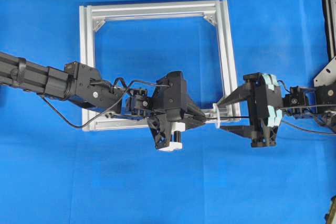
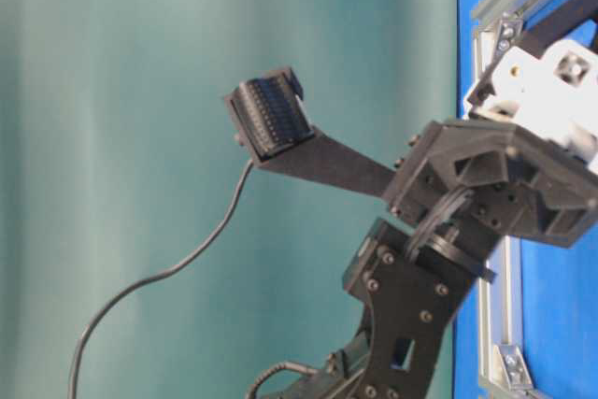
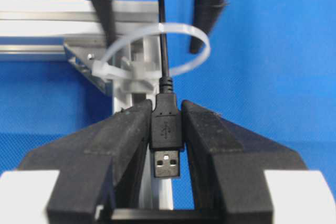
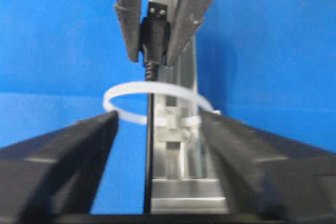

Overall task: Insert the wire through the string loop located on the right side.
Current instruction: 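Open the right gripper and pull the cable leftward with the left gripper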

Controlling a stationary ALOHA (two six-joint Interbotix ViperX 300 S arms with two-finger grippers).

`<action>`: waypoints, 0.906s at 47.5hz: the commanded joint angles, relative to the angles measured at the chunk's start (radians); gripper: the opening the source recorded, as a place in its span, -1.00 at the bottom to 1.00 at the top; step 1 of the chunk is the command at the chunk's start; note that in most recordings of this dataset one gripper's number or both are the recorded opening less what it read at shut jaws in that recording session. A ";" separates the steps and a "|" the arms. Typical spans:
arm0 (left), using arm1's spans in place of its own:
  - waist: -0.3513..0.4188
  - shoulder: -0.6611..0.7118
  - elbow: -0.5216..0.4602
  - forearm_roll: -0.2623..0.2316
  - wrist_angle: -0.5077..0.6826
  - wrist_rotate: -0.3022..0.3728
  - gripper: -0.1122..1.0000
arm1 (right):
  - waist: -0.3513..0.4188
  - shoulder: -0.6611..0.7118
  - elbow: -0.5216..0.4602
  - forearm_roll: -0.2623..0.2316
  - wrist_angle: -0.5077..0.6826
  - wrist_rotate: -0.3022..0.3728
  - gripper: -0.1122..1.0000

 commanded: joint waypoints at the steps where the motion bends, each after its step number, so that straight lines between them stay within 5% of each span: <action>1: -0.003 -0.023 -0.006 0.002 -0.005 0.003 -0.50 | -0.011 -0.015 -0.009 0.002 -0.002 0.000 0.56; 5: -0.003 -0.023 -0.005 0.002 -0.006 0.003 -0.50 | -0.012 -0.020 -0.008 0.000 0.003 -0.005 0.84; 30: -0.003 -0.040 0.015 0.003 -0.009 0.005 -0.50 | -0.012 -0.020 -0.008 0.000 0.015 -0.006 0.75; 43: -0.011 -0.169 0.175 0.003 -0.043 0.002 -0.50 | -0.012 -0.020 -0.008 -0.002 0.015 -0.006 0.75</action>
